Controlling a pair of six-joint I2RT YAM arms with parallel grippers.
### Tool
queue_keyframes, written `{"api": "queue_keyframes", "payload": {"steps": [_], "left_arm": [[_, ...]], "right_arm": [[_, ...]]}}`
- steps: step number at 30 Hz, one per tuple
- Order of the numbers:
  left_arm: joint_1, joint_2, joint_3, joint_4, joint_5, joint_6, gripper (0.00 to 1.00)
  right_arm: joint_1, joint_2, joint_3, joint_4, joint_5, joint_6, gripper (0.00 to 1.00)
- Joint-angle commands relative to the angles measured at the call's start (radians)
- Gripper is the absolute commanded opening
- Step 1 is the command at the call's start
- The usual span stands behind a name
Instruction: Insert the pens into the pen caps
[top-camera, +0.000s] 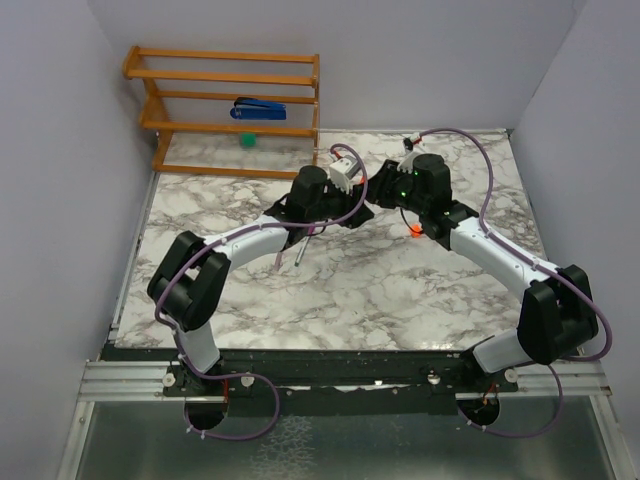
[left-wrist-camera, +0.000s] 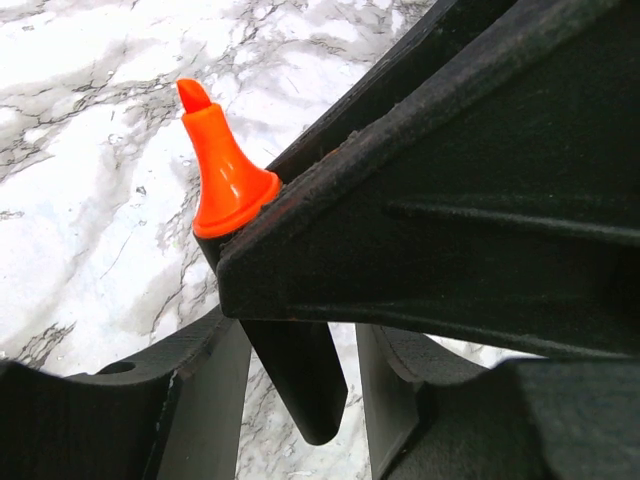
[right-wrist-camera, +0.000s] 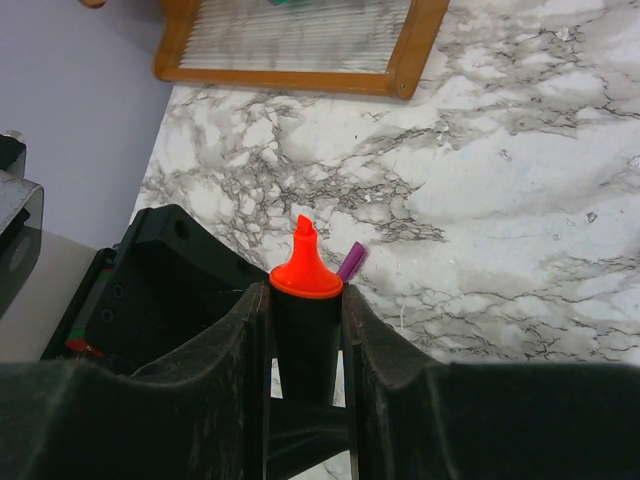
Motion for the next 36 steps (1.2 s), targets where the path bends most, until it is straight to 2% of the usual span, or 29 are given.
{"api": "queue_keyframes", "payload": {"steps": [1,6,8,9,10,16,23,26,31,36], "left_arm": [[-0.006,-0.052,-0.025,0.021,-0.032,0.028,0.45],[-0.005,-0.067,-0.037,0.021,-0.047,0.03,0.41],[-0.005,-0.063,-0.036,0.021,-0.049,0.037,0.24],[-0.006,-0.06,-0.035,0.02,-0.049,0.038,0.1],[-0.005,-0.056,-0.036,0.02,-0.053,0.038,0.0],[-0.006,-0.069,-0.058,0.02,-0.088,0.043,0.0],[-0.006,-0.091,-0.082,0.006,-0.125,0.052,0.0],[-0.006,-0.089,-0.087,-0.002,-0.122,0.05,0.0],[-0.006,-0.108,-0.117,-0.05,-0.168,0.046,0.0],[-0.006,-0.171,-0.187,-0.094,-0.221,0.043,0.0]], "right_arm": [[0.009,0.002,-0.007,0.031,-0.022,0.005,0.21],[0.014,0.017,0.006,0.015,-0.025,0.005,0.21],[0.019,0.021,0.011,0.014,-0.026,0.007,0.21],[0.022,0.022,0.011,0.016,-0.026,0.008,0.21],[0.025,0.023,0.01,0.02,-0.024,0.008,0.21],[0.031,0.025,-0.002,0.028,-0.029,0.007,0.23],[0.031,0.044,0.031,0.027,-0.033,-0.012,0.48],[0.031,0.063,0.079,-0.028,-0.028,-0.036,0.55],[0.029,0.037,0.099,-0.053,0.077,-0.038,0.65],[0.024,-0.02,0.112,-0.082,0.22,-0.046,0.7]]}}
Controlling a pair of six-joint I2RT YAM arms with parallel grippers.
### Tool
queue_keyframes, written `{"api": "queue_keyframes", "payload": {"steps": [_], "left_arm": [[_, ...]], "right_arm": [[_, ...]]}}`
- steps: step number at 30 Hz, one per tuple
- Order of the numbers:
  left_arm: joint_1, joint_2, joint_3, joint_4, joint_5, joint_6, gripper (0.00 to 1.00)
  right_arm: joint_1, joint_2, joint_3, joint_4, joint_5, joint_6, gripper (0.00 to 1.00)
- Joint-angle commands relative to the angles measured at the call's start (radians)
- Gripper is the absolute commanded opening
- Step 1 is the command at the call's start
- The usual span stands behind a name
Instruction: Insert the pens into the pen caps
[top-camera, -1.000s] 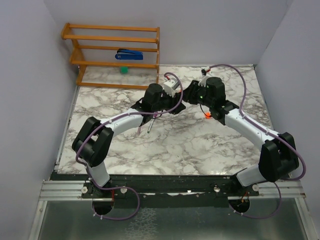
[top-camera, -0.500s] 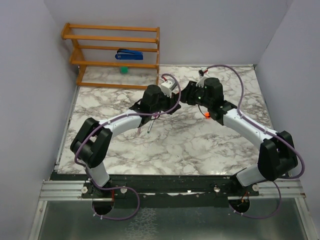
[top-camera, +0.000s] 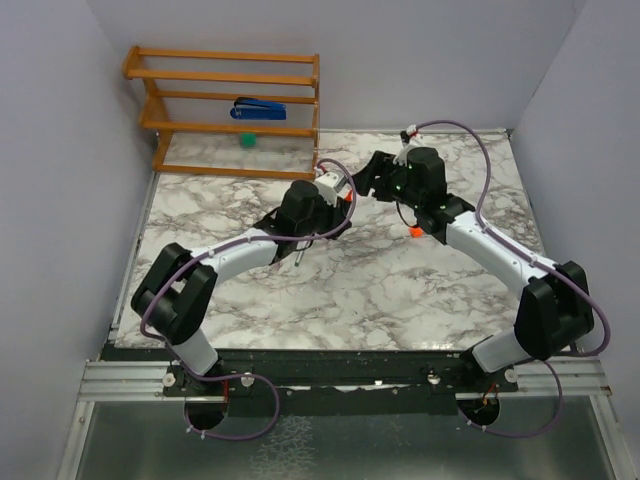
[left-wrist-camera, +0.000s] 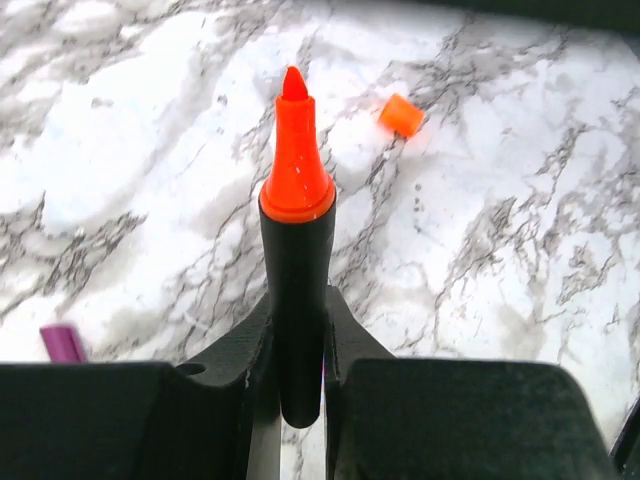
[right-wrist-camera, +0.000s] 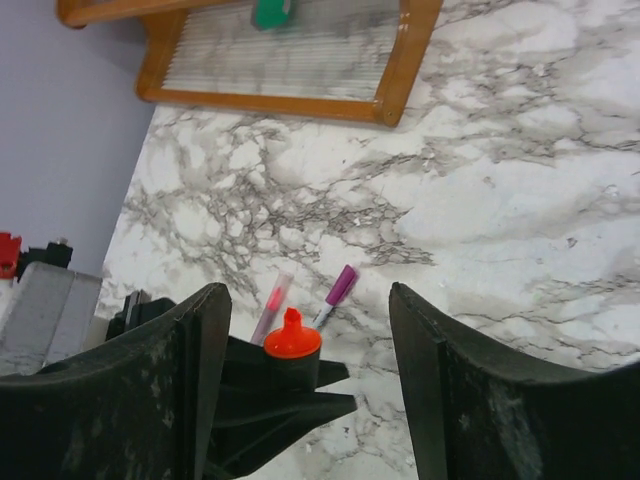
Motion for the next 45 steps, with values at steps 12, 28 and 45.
{"api": "queue_keyframes", "payload": {"steps": [12,28,45], "left_arm": [[0.005,-0.319,-0.031,-0.346,-0.142,0.086,0.0],[0.025,-0.394,-0.011,-0.465,-0.054,0.195,0.0],[0.039,-0.362,-0.02,-0.463,-0.011,0.189,0.0]], "right_arm": [[-0.27,-0.103,-0.002,-0.29,0.166,0.235,0.86],[-0.328,0.148,0.147,-0.627,0.241,0.284,0.73],[-0.328,0.244,0.113,-0.444,-0.056,-0.096,0.67]]}}
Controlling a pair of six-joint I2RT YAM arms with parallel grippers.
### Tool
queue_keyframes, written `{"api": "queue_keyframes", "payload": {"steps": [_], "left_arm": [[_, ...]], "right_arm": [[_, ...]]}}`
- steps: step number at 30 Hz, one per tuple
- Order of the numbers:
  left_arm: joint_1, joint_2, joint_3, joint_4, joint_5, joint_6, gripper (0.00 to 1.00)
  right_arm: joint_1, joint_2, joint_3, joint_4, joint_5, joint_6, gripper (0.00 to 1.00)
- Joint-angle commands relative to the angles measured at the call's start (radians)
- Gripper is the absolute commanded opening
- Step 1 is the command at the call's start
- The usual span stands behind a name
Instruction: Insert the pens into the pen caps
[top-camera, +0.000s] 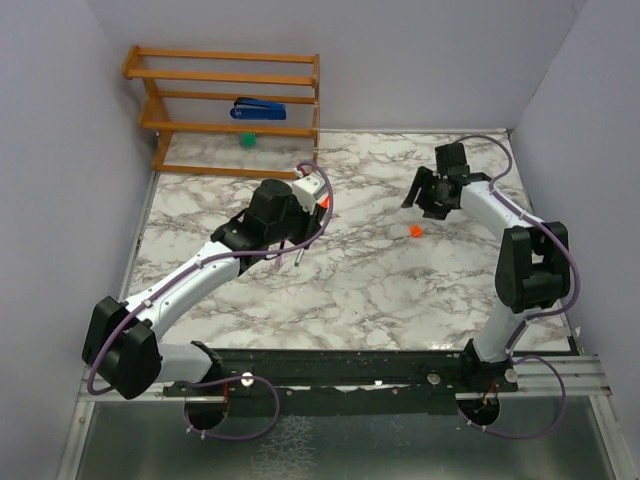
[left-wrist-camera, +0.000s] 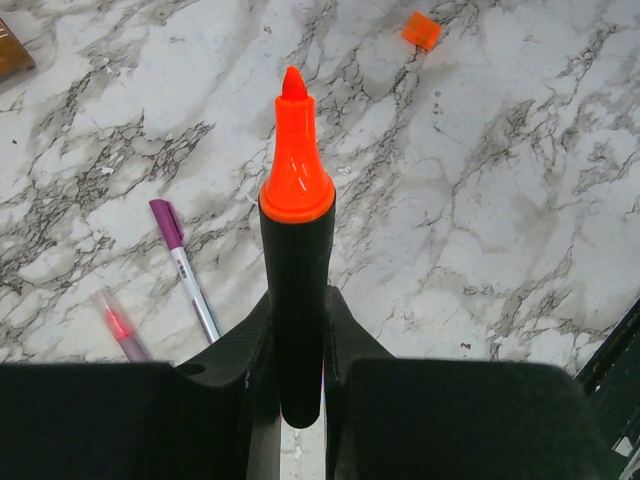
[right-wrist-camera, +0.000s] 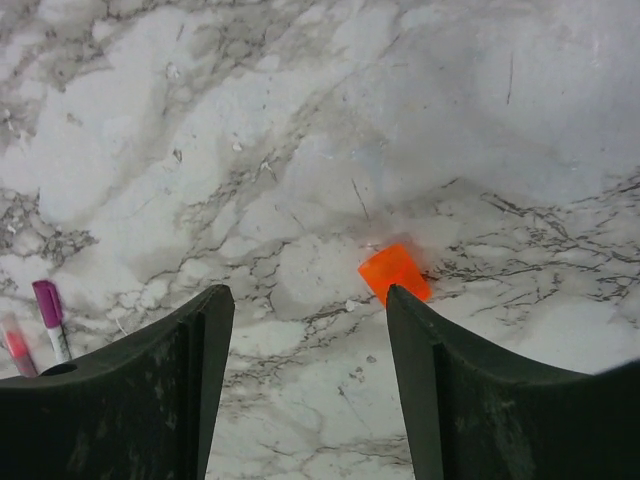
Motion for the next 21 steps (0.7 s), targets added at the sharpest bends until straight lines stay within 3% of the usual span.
{"api": "queue_keyframes", "payload": {"steps": [1,5,8,13,21], "left_arm": [[0.01,0.016,0.011,0.002,0.037,0.009,0.0],[0.012,0.016,0.007,0.003,0.038,0.005,0.0],[0.012,0.019,0.009,0.005,0.043,0.003,0.0],[0.012,0.029,0.009,0.011,0.057,-0.001,0.0],[0.012,0.017,0.015,0.013,0.066,0.001,0.0]], "right_arm": [[0.002,-0.038,-0.099,0.13,-0.109,-0.098,0.66],[0.002,-0.011,-0.06,0.072,0.08,-0.195,0.57],[0.002,-0.029,-0.084,0.111,0.116,-0.262,0.57],[0.002,-0.043,-0.133,0.207,0.055,-0.369,0.55],[0.003,0.07,-0.074,0.14,-0.075,-0.474,0.51]]}}
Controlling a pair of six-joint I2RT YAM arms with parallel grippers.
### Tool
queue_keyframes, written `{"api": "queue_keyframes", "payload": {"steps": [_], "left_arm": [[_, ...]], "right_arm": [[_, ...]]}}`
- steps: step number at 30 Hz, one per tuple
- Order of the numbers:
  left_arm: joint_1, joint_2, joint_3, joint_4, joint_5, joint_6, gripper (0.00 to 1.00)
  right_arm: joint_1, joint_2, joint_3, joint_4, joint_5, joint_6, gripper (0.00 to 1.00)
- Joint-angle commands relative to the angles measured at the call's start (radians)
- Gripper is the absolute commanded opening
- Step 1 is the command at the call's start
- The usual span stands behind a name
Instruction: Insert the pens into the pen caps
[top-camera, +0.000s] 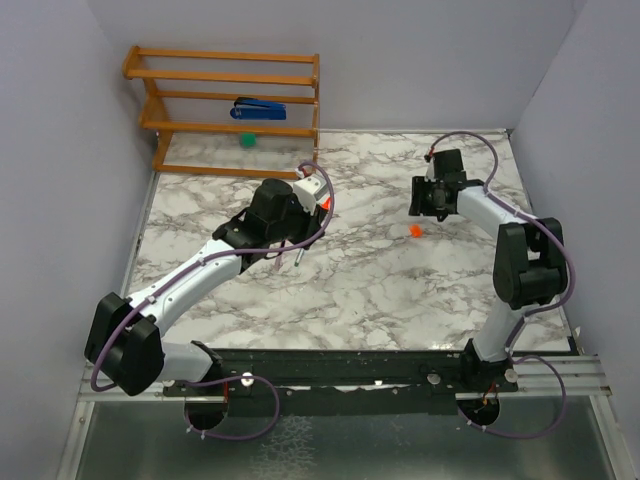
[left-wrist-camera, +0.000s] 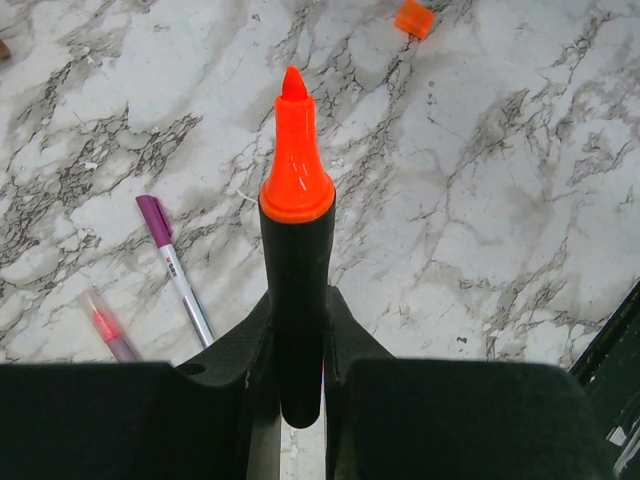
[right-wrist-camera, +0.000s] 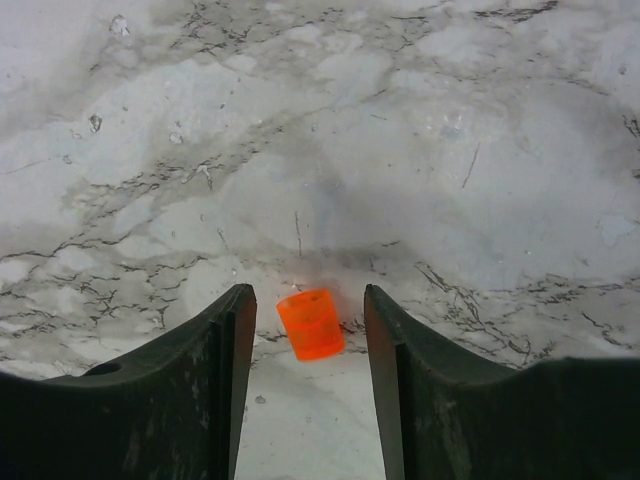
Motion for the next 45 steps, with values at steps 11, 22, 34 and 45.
{"api": "queue_keyframes", "payload": {"steps": [11,22,34,45], "left_arm": [[0.005,-0.042,0.006,0.001,0.01,0.013,0.0],[0.005,-0.038,0.004,-0.001,0.006,0.014,0.0],[0.005,-0.031,0.006,0.001,0.009,0.015,0.0],[0.005,-0.016,0.006,0.004,0.01,0.013,0.0]], "right_arm": [[0.034,0.1,-0.015,-0.022,-0.072,-0.104,0.52],[0.054,0.136,-0.052,-0.013,-0.006,-0.082,0.52],[0.053,0.097,-0.105,-0.018,0.021,-0.036,0.52],[0.055,0.099,-0.118,0.037,-0.103,-0.029,0.53]]}}
